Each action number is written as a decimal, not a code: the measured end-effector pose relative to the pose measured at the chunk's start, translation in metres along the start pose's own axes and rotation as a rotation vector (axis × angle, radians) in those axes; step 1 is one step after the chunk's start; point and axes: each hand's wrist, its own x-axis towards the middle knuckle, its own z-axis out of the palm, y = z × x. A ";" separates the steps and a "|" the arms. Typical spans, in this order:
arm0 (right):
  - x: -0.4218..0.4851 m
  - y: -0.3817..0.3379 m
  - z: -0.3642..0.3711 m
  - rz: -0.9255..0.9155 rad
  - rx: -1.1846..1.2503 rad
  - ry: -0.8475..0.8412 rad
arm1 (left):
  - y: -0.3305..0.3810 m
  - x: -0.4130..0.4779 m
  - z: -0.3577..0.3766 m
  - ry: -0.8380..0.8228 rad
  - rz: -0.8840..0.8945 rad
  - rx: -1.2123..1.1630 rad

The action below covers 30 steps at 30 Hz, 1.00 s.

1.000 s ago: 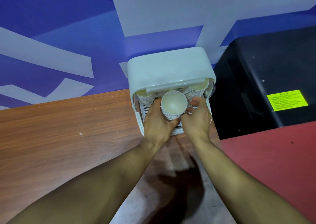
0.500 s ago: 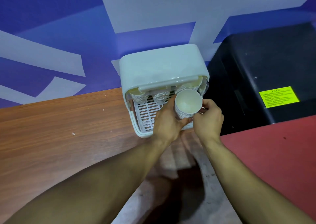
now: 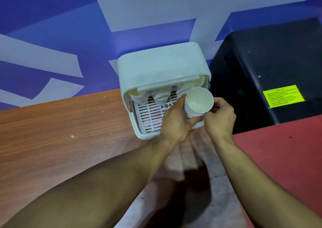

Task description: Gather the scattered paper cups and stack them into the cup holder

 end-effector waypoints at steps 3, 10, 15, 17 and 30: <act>0.001 0.002 0.000 -0.008 -0.017 0.010 | 0.000 0.001 0.001 -0.009 -0.010 0.003; -0.001 0.008 0.004 -0.043 -0.039 0.005 | 0.001 0.001 -0.003 -0.012 -0.016 0.026; -0.010 0.006 0.005 -0.057 0.006 0.014 | 0.003 0.001 -0.008 -0.035 0.018 0.041; -0.014 0.007 0.007 -0.035 0.035 0.031 | 0.003 -0.001 -0.011 -0.046 0.000 0.045; -0.086 -0.018 0.008 -0.067 0.132 -0.007 | 0.000 -0.041 -0.074 -0.013 -0.079 0.242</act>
